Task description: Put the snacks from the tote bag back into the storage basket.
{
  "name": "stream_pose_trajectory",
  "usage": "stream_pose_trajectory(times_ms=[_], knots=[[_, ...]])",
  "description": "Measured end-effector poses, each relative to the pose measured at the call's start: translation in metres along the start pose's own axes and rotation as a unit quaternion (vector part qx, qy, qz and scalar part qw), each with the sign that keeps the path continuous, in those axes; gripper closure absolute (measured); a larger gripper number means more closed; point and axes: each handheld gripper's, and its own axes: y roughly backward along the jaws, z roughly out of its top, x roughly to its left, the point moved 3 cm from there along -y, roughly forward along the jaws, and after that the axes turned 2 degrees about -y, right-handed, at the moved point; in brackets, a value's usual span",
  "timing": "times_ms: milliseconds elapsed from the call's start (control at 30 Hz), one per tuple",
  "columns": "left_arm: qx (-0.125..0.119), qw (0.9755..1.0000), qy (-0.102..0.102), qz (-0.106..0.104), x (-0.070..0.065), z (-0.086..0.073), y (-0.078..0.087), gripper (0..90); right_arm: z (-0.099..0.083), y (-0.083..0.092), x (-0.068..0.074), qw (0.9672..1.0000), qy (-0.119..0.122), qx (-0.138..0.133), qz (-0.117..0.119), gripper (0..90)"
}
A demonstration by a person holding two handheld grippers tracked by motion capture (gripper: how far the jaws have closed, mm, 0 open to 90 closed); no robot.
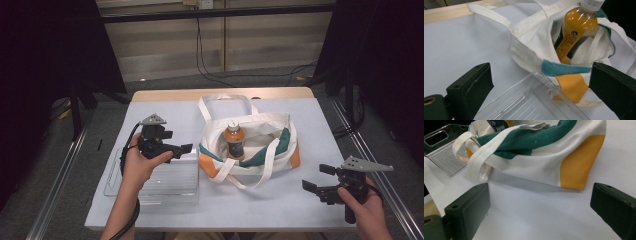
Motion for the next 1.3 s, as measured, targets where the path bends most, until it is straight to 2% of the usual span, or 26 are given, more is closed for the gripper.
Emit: stream_pose_trajectory(times_ms=[100,233,267,333,367,433,467,633,700,733,900,1067,1100,1167,1200,1233,1300], knots=[[-0.001,1.0,0.002,0.002,-0.002,-0.001,0.0,4.8,0.002,0.0,-0.001,1.0,-0.001,-0.007,0.001,2.6],[0.012,0.9998,-0.011,0.012,-0.008,0.001,0.0,5.6,0.004,0.003,0.0,0.9998,0.001,-0.017,0.007,2.6],[0.026,0.9994,-0.02,0.011,-0.011,0.003,0.0,5.6,0.005,0.004,0.0,0.9998,-0.004,-0.02,0.01,2.6],[0.026,0.9994,-0.022,0.011,-0.012,0.004,0.001,5.6,0.007,0.004,-0.001,0.9996,-0.009,-0.026,0.012,2.6],[0.027,0.9992,-0.026,0.011,-0.012,0.006,0.002,5.6,0.007,0.004,-0.001,0.9996,-0.009,-0.026,0.012,2.6],[0.022,0.9996,-0.016,0.007,-0.013,0.009,0.002,5.5,0.007,0.001,-0.001,0.9996,-0.008,-0.024,0.012,2.6],[0.033,0.9992,-0.023,0.008,-0.013,0.012,0.002,5.5,0.007,-0.002,0.0,0.9998,-0.004,-0.018,0.012,2.6],[0.05,0.9981,-0.033,0.013,-0.013,0.022,0.0,5.5,0.008,-0.006,0.004,0.9998,0.001,-0.012,0.016,2.6],[0.053,0.9981,-0.031,0.006,-0.015,0.027,-0.003,5.5,0.007,-0.006,0.003,0.9999,0.006,-0.009,0.012,2.6],[0.062,0.9974,-0.037,0.007,-0.015,0.029,-0.004,5.5,0.007,-0.006,0.004,0.9999,0.005,-0.008,0.013,2.6],[0.076,0.9965,-0.035,-0.001,-0.019,0.042,-0.012,5.5,0.006,-0.004,0.004,0.9999,0.003,-0.009,0.01,2.6],[0.104,0.9934,-0.047,-0.006,-0.023,0.056,-0.021,5.5,0.005,-0.003,0.003,0.9999,0.0,-0.008,0.012,2.6],[0.105,0.9934,-0.046,-0.004,-0.025,0.059,-0.024,5.6,0.005,-0.004,0.004,0.9999,0.002,-0.007,0.01,2.6],[0.123,0.9902,-0.065,-0.011,-0.027,0.065,-0.027,5.6,0.005,-0.004,0.004,0.9999,0.003,-0.006,0.01,2.6],[0.122,0.9903,-0.065,-0.011,-0.029,0.068,-0.03,5.6,0.005,-0.005,0.004,0.9999,0.003,-0.005,0.011,2.6],[0.13,0.9888,-0.073,-0.013,-0.033,0.073,-0.033,5.6,0.005,-0.005,0.003,0.9999,0.005,-0.004,0.01,2.6],[0.128,0.9892,-0.071,-0.012,-0.035,0.075,-0.036,5.6,0.005,-0.005,0.003,0.9999,0.005,-0.004,0.01,2.6]])
